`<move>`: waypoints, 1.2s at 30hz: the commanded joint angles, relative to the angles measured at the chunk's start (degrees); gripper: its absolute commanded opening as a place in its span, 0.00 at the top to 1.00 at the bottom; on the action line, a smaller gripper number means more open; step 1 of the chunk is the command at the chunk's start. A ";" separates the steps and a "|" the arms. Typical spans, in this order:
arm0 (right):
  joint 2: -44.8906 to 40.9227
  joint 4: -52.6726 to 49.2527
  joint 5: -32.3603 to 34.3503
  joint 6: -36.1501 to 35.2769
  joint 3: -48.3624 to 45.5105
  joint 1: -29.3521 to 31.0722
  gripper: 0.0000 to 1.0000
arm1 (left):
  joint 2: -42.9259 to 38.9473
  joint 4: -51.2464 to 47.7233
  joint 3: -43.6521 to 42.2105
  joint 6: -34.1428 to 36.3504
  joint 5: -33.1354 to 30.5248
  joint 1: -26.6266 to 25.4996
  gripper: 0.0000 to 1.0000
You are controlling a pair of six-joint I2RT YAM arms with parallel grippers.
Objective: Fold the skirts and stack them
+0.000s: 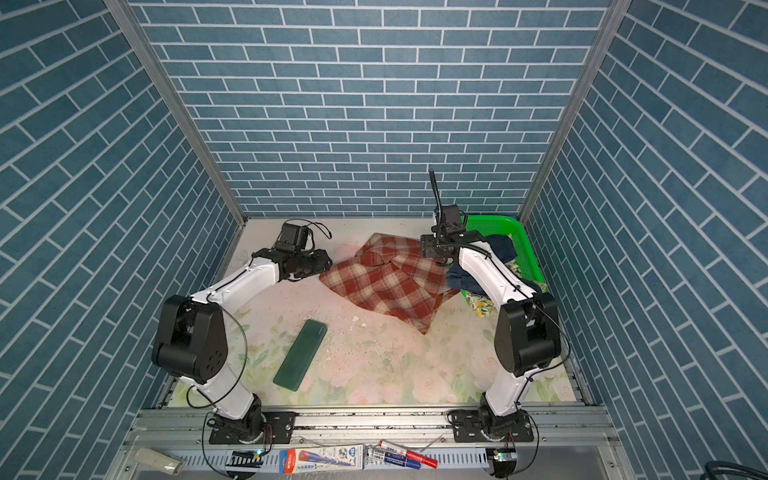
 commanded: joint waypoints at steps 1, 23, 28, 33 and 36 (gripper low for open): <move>-4.70 -2.05 0.43 -2.55 -3.49 1.56 0.30 | -0.37 -4.26 -2.50 2.58 -5.12 -2.18 0.42; -12.71 -1.78 9.36 -4.06 -28.56 25.60 0.37 | 14.43 -3.58 5.46 -0.85 -2.73 1.72 0.33; -9.15 0.19 9.79 -4.53 -30.18 26.71 0.37 | 18.54 -1.20 8.60 -1.86 -0.19 1.72 0.57; -3.87 4.67 10.46 -6.13 -31.18 26.64 0.42 | 19.39 -0.30 10.23 -2.52 0.30 1.72 1.00; -2.01 6.53 12.61 -6.49 -30.67 26.27 0.65 | 17.93 -0.80 11.19 -2.48 0.49 1.75 1.00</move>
